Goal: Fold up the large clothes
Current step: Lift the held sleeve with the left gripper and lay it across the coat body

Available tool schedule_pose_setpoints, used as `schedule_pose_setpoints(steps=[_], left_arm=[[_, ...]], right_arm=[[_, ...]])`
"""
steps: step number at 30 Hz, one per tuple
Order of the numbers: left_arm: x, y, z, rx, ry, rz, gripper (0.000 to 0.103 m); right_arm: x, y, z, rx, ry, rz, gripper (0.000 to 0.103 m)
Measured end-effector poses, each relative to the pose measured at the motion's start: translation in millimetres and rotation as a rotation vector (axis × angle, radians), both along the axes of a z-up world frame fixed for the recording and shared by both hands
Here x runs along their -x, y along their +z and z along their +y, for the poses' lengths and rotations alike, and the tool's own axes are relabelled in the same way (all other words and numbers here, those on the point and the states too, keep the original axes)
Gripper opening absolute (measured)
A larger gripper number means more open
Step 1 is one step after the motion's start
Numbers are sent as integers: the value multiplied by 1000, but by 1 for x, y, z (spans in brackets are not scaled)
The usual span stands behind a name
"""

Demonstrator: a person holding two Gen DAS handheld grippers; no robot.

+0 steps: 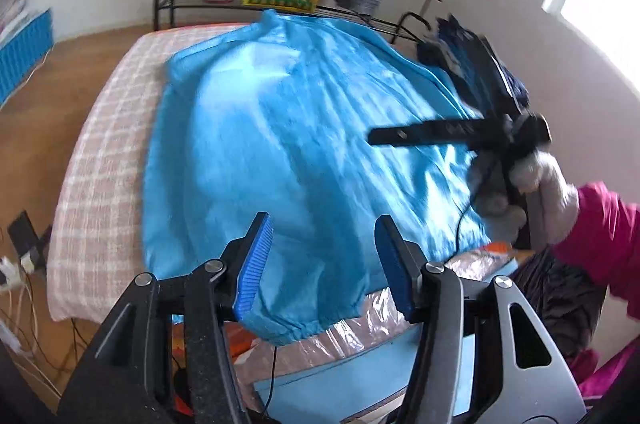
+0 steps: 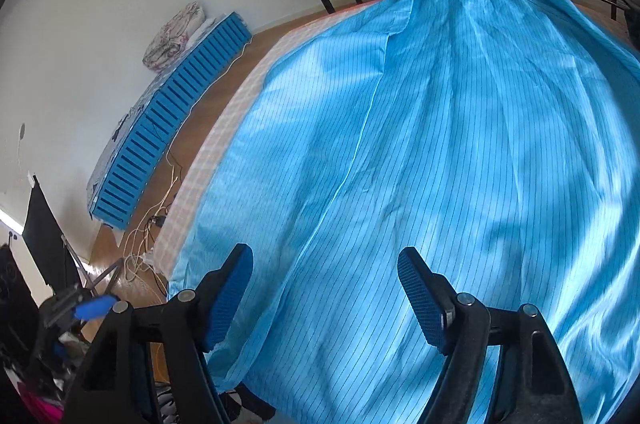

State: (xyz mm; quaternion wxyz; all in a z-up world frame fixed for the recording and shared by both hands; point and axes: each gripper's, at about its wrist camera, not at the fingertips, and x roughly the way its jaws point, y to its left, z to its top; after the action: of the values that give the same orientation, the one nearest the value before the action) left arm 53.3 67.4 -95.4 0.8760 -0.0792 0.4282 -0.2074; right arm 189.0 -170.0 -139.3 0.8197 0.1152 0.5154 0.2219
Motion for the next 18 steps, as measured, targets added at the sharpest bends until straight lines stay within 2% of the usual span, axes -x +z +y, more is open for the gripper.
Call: schedule_pose_setpoints(steps=[2, 4, 7, 11, 16, 18], left_arm=[[-15, -11, 33, 81, 109, 93, 56], [-24, -31, 58, 156, 173, 190, 56], [-27, -57, 74, 188, 224, 281, 56], [-26, -77, 70, 204, 234, 333, 55], [-27, -88, 62, 230, 226, 361, 55], [-28, -92, 59, 241, 228, 373, 51]], right_arm=[[1, -8, 5, 15, 20, 24, 78], [3, -16, 10, 12, 36, 53, 78], [2, -13, 17, 25, 54, 59, 75], [-12, 21, 24, 16, 75, -15, 75], [-51, 69, 51, 78, 101, -131, 75], [-69, 81, 69, 105, 118, -162, 75]])
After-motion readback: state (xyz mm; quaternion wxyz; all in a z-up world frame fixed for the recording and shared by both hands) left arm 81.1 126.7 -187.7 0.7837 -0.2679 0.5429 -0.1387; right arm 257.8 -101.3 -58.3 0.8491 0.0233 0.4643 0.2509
